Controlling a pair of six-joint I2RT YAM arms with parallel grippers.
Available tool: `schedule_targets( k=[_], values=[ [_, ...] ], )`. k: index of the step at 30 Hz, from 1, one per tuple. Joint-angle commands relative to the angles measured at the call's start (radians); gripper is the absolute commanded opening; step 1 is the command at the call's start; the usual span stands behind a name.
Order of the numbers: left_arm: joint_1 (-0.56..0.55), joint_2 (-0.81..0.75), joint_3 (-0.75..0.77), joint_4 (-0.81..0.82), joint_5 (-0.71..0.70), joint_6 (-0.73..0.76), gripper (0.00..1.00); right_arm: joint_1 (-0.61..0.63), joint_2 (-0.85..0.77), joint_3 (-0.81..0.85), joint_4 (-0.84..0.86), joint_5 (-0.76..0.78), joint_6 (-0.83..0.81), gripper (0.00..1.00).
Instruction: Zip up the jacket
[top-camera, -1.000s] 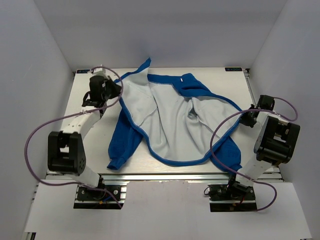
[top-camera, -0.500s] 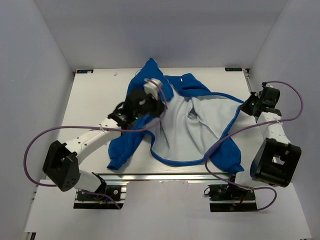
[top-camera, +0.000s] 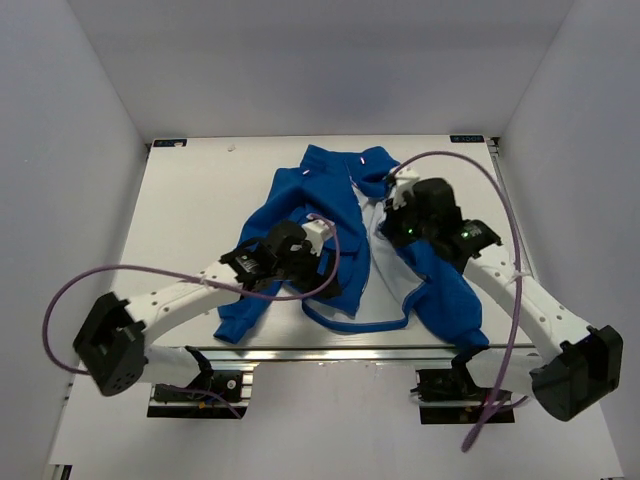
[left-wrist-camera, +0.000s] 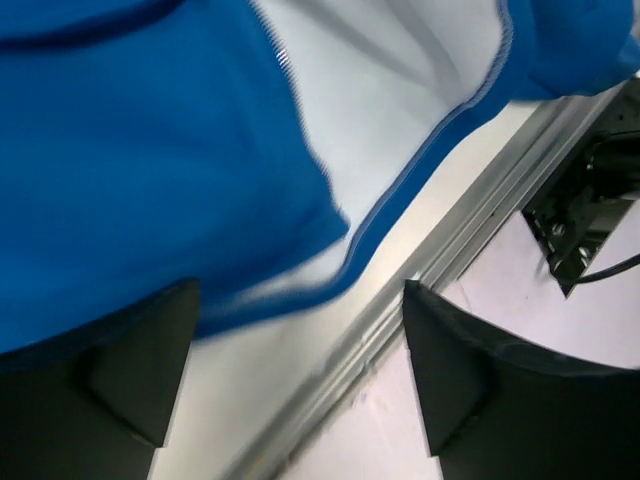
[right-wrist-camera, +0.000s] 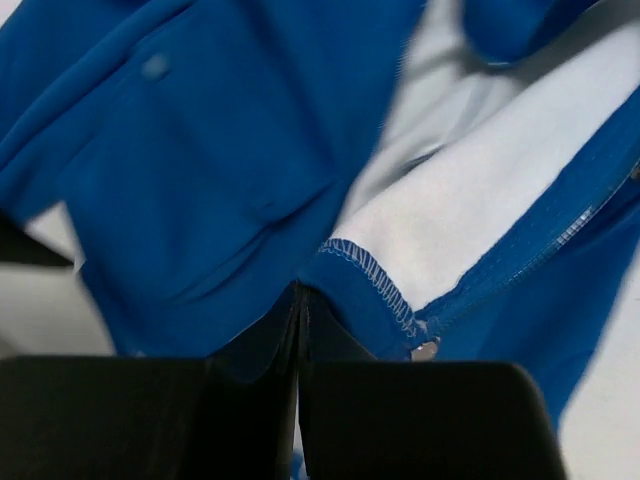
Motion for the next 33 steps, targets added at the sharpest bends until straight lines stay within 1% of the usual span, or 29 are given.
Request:
schedule_targets(
  k=[1, 2, 3, 4, 6, 7, 8, 10, 12, 13, 14, 15, 17, 18, 19, 20, 21, 26, 29, 30, 33],
  values=[
    [0.004, -0.183, -0.007, -0.185, -0.133, -0.061, 0.94, 0.132, -0.026, -0.059, -0.137, 0.048, 0.0, 0.0],
    [0.004, -0.214, -0.008, -0.209, -0.162, -0.089, 0.98, 0.189, -0.029, -0.09, -0.149, 0.048, 0.013, 0.0],
    [0.004, -0.245, -0.019, -0.229, -0.222, -0.109, 0.98, 0.214, -0.042, -0.161, -0.146, 0.039, 0.025, 0.0],
    [0.004, -0.301, -0.023, -0.262, -0.254, -0.13, 0.98, 0.238, -0.05, -0.199, -0.146, 0.015, 0.031, 0.0],
    [0.006, -0.34, -0.027, -0.304, -0.383, -0.19, 0.98, 0.304, -0.082, -0.268, -0.12, 0.007, 0.066, 0.0],
    [0.007, -0.355, -0.025, -0.334, -0.414, -0.208, 0.98, 0.339, -0.095, -0.326, -0.091, 0.013, 0.077, 0.0],
    [0.007, -0.358, -0.025, -0.342, -0.438, -0.233, 0.98, 0.399, -0.101, -0.341, -0.063, -0.024, 0.08, 0.0],
    [0.015, -0.346, -0.013, -0.354, -0.483, -0.253, 0.98, 0.421, -0.063, -0.342, -0.049, -0.115, 0.08, 0.0],
    [0.024, -0.303, 0.003, -0.358, -0.5, -0.281, 0.98, 0.439, -0.005, -0.336, -0.049, -0.122, 0.089, 0.0],
    [0.027, -0.288, 0.009, -0.347, -0.497, -0.285, 0.98, 0.443, 0.009, -0.334, -0.051, -0.108, 0.095, 0.02],
    [0.032, -0.276, 0.018, -0.336, -0.494, -0.287, 0.98, 0.444, 0.017, -0.328, -0.051, -0.11, 0.1, 0.19],
    [0.035, -0.253, 0.019, -0.321, -0.488, -0.285, 0.98, 0.444, 0.011, -0.325, -0.049, -0.114, 0.105, 0.42],
    [0.041, -0.233, 0.019, -0.26, -0.451, -0.272, 0.98, 0.444, -0.018, -0.32, -0.025, -0.153, 0.111, 0.53],
    [0.046, -0.208, 0.021, -0.238, -0.434, -0.265, 0.98, 0.443, -0.062, -0.32, -0.019, -0.166, 0.108, 0.64],
    [0.047, -0.191, 0.027, -0.211, -0.423, -0.258, 0.98, 0.444, -0.085, -0.319, -0.012, -0.189, 0.108, 0.7],
    [0.05, -0.175, 0.044, -0.2, -0.414, -0.247, 0.98, 0.443, -0.11, -0.32, -0.011, -0.193, 0.109, 0.82],
    [0.056, -0.133, 0.055, -0.189, -0.411, -0.239, 0.98, 0.443, -0.153, -0.322, -0.014, -0.197, 0.109, 0.89],
    [0.072, -0.006, 0.127, -0.102, -0.354, -0.196, 0.98, 0.435, -0.217, -0.32, -0.069, -0.099, 0.212, 0.89],
    [0.089, 0.078, 0.15, -0.039, -0.282, -0.189, 0.98, 0.418, -0.237, -0.319, -0.08, -0.049, 0.29, 0.89],
    [0.098, 0.098, 0.151, -0.02, -0.221, -0.186, 0.98, 0.41, -0.247, -0.322, -0.083, -0.023, 0.312, 0.89],
    [0.119, 0.187, 0.173, 0.003, -0.169, -0.189, 0.98, 0.358, -0.251, -0.339, -0.08, 0.031, 0.345, 0.89]
  ],
)
